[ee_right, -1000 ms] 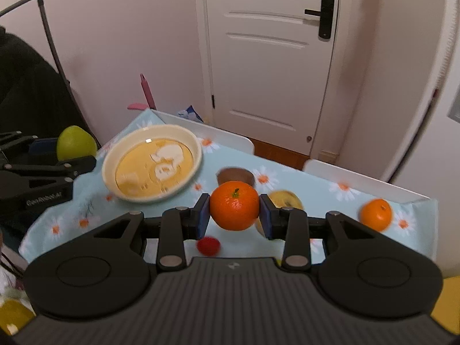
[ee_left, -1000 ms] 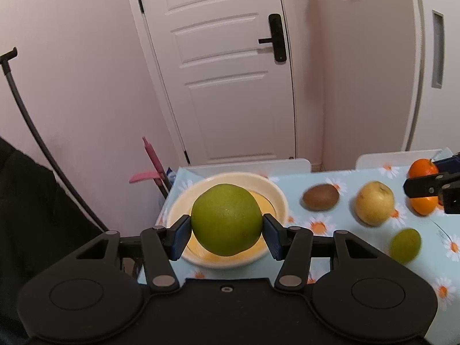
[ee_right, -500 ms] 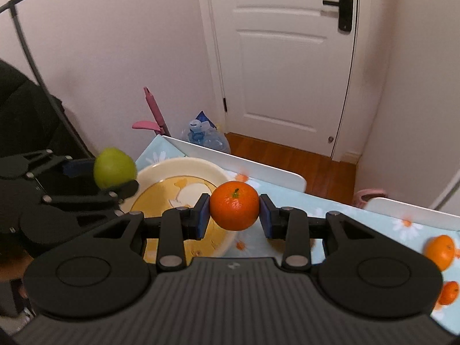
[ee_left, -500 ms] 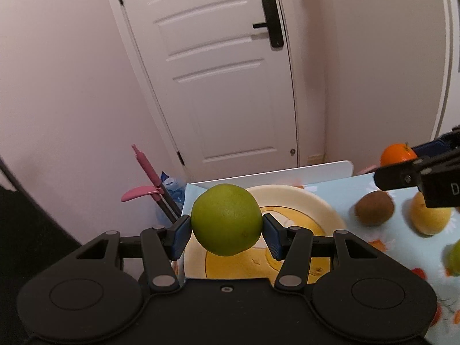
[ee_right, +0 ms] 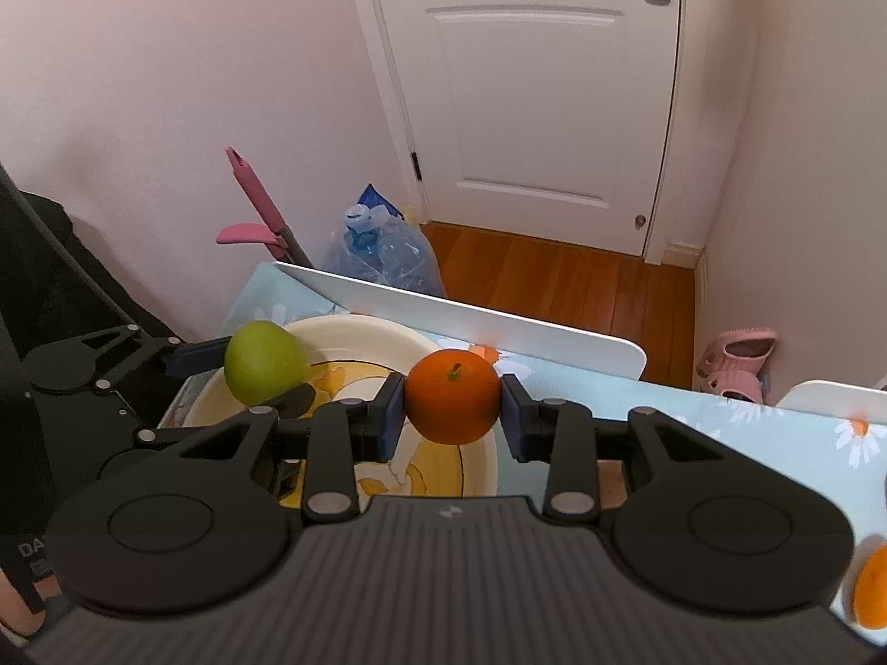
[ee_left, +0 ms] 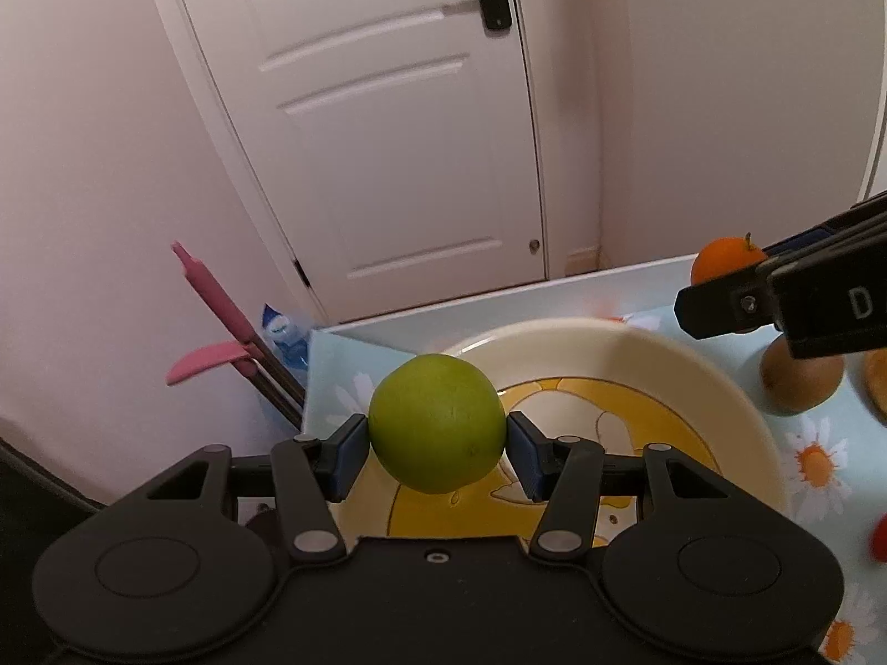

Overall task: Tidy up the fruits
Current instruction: 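Carry the green apple into the bowl and open the left tool, then lower the mandarin into the bowl and open the right tool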

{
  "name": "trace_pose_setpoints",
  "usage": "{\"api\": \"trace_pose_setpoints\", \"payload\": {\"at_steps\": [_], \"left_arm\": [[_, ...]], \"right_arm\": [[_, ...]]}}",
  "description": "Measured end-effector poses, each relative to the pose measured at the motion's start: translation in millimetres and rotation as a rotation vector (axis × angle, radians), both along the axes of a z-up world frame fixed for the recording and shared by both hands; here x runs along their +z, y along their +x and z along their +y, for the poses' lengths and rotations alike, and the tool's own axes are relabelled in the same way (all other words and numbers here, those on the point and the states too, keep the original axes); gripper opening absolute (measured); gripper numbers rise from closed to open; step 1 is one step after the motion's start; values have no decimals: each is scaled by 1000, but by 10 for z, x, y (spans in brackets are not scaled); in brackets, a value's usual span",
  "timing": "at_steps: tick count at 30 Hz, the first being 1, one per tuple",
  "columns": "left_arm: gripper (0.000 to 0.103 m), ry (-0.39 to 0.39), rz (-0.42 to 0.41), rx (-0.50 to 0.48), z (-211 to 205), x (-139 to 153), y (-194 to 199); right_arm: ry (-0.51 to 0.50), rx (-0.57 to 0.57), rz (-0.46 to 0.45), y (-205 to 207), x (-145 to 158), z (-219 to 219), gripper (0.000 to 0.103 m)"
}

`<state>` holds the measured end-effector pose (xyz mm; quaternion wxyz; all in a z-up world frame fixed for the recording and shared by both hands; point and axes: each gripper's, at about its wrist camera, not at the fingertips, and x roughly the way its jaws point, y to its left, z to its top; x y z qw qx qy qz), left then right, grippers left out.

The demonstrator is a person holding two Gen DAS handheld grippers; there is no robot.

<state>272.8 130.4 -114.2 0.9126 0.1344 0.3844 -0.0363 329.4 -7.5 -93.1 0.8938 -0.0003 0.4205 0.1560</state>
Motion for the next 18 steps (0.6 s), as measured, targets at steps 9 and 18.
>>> {"api": "trace_pose_setpoints", "payload": {"at_steps": [9,18], "left_arm": [[96,-11,13,-42,-11,-76,128],[101,-35,-8,10,122,172,-182]], "right_arm": [[-12,-17,15,58,-34,-29,51],[-35,80,4,38,60,28,51]]}}
